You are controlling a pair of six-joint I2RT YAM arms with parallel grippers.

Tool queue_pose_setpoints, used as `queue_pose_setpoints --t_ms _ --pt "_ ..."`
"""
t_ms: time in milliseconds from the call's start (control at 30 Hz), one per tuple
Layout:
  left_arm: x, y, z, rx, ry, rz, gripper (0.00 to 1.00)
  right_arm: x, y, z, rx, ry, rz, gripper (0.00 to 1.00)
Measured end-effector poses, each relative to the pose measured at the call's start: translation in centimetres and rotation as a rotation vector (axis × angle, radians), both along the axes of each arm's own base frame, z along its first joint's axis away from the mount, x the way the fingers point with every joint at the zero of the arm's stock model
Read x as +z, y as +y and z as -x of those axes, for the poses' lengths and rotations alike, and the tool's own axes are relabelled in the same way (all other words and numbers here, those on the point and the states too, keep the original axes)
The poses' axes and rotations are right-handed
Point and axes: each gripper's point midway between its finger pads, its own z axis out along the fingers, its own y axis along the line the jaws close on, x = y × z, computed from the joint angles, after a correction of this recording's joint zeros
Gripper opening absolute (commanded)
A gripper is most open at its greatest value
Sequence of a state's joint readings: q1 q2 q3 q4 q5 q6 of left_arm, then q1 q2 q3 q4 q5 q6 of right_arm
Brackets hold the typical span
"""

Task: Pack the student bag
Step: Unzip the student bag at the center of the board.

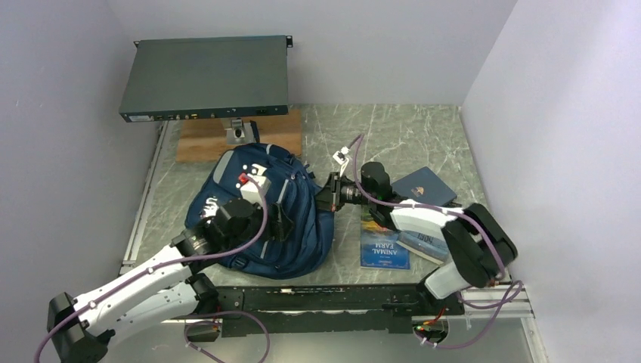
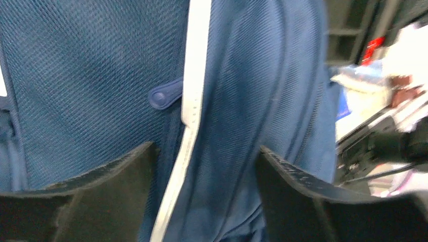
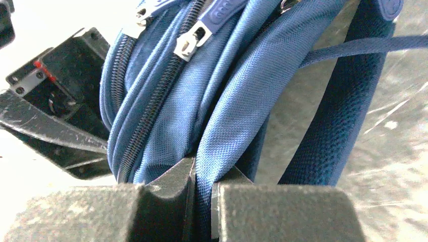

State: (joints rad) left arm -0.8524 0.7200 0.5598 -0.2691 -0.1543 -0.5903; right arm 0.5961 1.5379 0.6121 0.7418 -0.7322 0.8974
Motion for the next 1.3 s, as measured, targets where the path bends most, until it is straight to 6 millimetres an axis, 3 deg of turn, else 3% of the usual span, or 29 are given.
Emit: queue_pose_setpoints --t_ms 33,133,233,300,433,500,567,667,733,867,967,1033,1200,1267,1300 --pt "-0.5 0.1 0.3 -0.002 0.038 -0.028 0.98 0.2 0.1 -0.2 0.002 -0.063 0.036 0.0" --pt "-1.3 0.5 1.3 -0.011 0.131 -0.085 1.0 1.0 0.2 -0.3 0.011 -0.295 0.166 0.0" --pt "0.4 0.6 1.7 -0.002 0.158 -0.073 1.0 1.1 -0.5 -0.7 0.008 -0.46 0.253 0.0" --pt "3.3 0.4 1.3 0.021 0.142 -0.024 1.0 0.6 -1.1 -1.2 -0.005 -0.531 0.313 0.0" --pt "11.1 -0.3 -0.5 0.1 0.084 0.104 1.0 -0.4 -1.5 -1.2 -0.015 -0.624 0.404 0.0" --pt "14.0 -0.6 -1.8 0.157 0.079 0.148 1.0 -0.5 -1.5 -1.1 -0.025 -0.669 0.444 0.0" --pt "15.3 -0.9 -3.3 0.215 0.094 0.161 1.0 -0.4 -1.5 -1.1 -0.034 -0.703 0.467 0.0" --pt "14.2 -1.8 -5.7 0.29 0.15 0.114 1.0 -0.1 -1.4 -1.0 -0.043 -0.74 0.487 0.0" --pt "11.4 -2.7 -6.9 0.313 0.203 0.037 1.0 0.1 -1.4 -0.8 -0.047 -0.755 0.496 0.0" --pt "6.0 -3.0 -7.7 0.33 0.297 -0.131 1.0 0.4 -1.3 -0.6 -0.058 -0.768 0.504 0.0" --pt "4.6 -2.6 -7.6 0.341 0.319 -0.19 0.99 0.2 -1.4 -0.5 -0.062 -0.766 0.518 0.0" --pt "4.3 -2.4 -7.7 0.349 0.31 -0.201 0.86 0.3 -1.4 -0.4 -0.068 -0.767 0.524 0.0" --pt "3.7 -2.5 -7.5 0.348 0.261 -0.147 0.37 -0.1 -1.6 -0.2 -0.073 -0.75 0.546 0.0" --pt "3.9 -2.4 -7.2 0.336 0.229 -0.1 0.07 -0.3 -1.5 0.1 -0.073 -0.727 0.544 0.0" --pt "4.0 -2.1 -6.9 0.332 0.207 -0.074 0.0 -0.3 -1.5 0.2 -0.075 -0.715 0.54 0.0"
